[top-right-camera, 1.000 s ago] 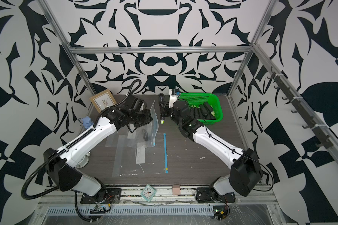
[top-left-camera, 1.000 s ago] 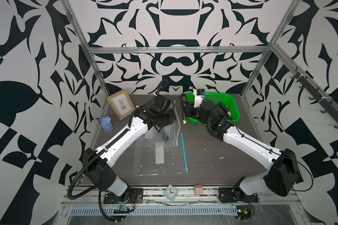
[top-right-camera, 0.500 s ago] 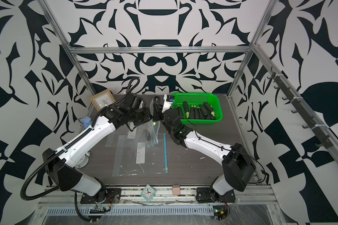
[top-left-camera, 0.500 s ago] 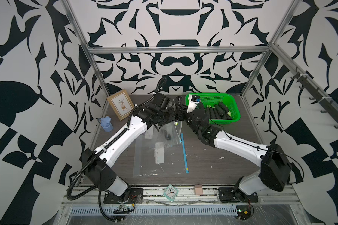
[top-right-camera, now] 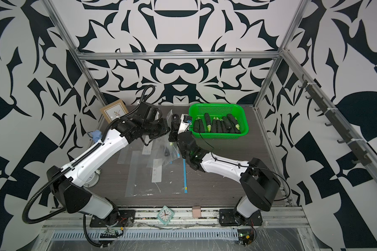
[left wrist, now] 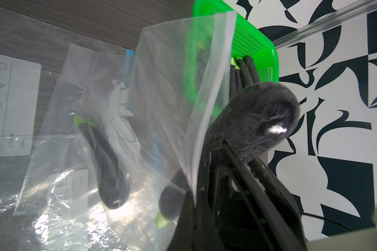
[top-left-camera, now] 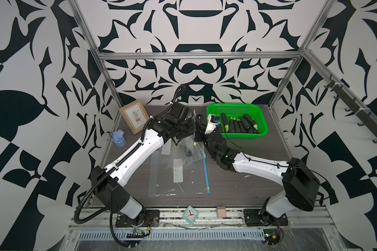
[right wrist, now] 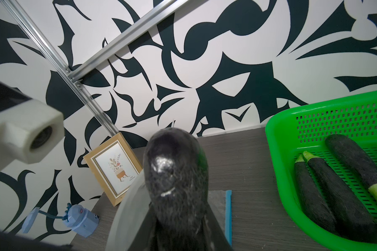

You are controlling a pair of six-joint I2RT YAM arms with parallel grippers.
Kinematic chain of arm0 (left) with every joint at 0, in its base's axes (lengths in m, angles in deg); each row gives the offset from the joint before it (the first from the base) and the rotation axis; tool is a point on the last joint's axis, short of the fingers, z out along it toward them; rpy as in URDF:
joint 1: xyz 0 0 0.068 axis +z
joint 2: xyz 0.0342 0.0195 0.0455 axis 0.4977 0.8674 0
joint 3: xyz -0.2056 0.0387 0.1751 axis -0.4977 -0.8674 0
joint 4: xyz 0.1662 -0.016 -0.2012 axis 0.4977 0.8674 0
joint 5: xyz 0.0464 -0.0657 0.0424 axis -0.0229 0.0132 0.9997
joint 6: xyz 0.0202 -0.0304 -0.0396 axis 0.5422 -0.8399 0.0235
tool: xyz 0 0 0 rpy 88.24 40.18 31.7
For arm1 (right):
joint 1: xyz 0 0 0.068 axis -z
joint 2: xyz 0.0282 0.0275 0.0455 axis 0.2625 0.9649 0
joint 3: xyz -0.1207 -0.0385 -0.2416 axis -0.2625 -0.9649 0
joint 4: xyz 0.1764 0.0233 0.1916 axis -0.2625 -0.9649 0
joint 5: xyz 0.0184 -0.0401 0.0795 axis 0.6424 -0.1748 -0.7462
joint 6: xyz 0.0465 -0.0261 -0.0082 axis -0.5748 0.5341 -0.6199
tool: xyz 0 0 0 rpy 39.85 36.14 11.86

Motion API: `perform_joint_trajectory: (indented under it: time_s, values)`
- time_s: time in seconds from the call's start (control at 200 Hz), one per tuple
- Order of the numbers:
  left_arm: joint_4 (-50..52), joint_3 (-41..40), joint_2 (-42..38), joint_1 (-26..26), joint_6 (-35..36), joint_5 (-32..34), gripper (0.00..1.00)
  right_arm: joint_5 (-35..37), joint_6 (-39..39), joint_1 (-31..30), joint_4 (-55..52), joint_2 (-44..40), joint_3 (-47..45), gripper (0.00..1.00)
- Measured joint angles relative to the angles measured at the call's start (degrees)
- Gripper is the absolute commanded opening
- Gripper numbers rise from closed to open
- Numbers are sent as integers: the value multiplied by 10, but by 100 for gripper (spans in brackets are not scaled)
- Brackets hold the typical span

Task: Place the eggplant in a zip-top bag and seal the zipper
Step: Place the eggplant in the zipper food storage bag.

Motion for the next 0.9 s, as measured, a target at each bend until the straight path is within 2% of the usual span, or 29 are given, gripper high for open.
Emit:
perform_joint_trajectory:
  time_s: [0.18,0.355,0.59,0.9]
  values:
    - [0,0,-3,8,3,-1,0,-15,20,0,-12,-4,-3,50]
    - [0,0,-6,16,7,-1,0,-47,32,0,-60,-28,-3,57]
    - [0,0,-10,21,11,-1,0,-101,40,18,-130,-60,9,61]
    - [0,0,-16,28,14,-1,0,-220,39,91,-225,-84,34,61]
